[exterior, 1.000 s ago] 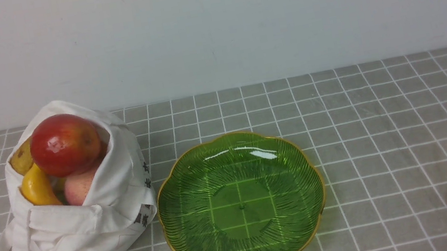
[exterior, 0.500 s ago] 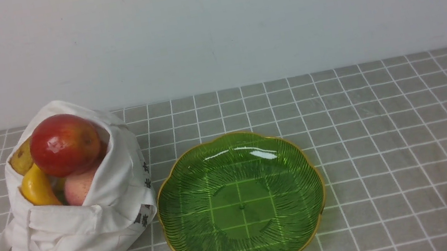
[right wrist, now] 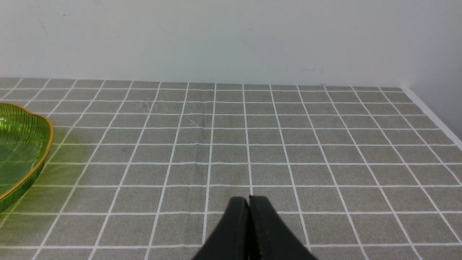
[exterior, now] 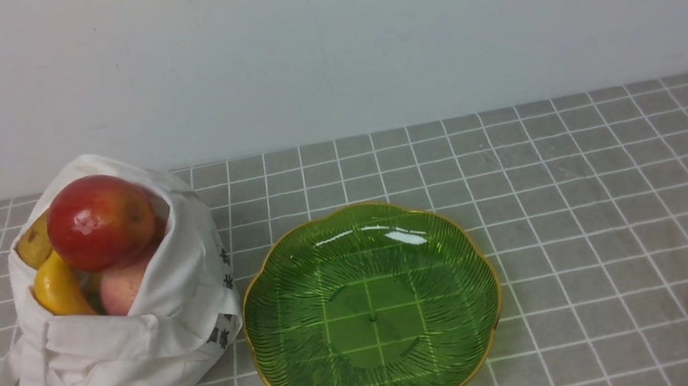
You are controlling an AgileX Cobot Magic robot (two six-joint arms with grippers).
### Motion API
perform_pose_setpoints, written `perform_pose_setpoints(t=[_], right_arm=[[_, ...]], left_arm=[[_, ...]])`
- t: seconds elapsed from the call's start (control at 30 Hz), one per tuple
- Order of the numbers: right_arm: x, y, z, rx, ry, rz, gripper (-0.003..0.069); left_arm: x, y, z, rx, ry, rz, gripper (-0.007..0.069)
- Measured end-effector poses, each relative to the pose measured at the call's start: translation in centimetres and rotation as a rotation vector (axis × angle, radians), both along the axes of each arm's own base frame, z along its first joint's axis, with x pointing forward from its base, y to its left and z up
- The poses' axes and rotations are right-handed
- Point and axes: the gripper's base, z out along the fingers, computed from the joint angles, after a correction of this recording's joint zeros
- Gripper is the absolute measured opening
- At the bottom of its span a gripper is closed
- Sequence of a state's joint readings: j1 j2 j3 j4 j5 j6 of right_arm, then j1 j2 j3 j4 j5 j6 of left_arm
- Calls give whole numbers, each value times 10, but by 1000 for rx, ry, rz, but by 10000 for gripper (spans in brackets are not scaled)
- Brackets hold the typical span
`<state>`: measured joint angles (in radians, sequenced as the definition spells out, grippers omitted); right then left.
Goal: Take the fruit out of the bag on the grey coffee tablecloth and place them on the plate.
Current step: 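Reach into the bag and grasp the red fruit inside it with the left gripper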
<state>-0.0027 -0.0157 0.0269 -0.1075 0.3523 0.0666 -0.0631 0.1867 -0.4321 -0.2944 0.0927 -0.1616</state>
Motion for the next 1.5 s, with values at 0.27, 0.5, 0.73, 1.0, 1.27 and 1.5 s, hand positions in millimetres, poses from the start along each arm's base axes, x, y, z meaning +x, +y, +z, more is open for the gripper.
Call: perform_pose_setpoints(t=[0.27,0.5,0.73,1.0,1.27,1.5], right_arm=[[0,0,0,0,1,0,-15],[0,0,0,0,1,0,-15],[0,0,0,0,1,0,-15],[0,0,0,0,1,0,-15],[0,0,0,0,1,0,-15],[0,0,0,0,1,0,-15]], left_arm=[[80,-19,28,291,752,-192,-8],[154,-24,28,438,920,-263,61],[203,-23,13,453,949,-227,371],[238,-23,-7,445,911,-186,679],[260,-23,-34,453,976,-192,683],[266,-23,-42,455,996,-194,676]])
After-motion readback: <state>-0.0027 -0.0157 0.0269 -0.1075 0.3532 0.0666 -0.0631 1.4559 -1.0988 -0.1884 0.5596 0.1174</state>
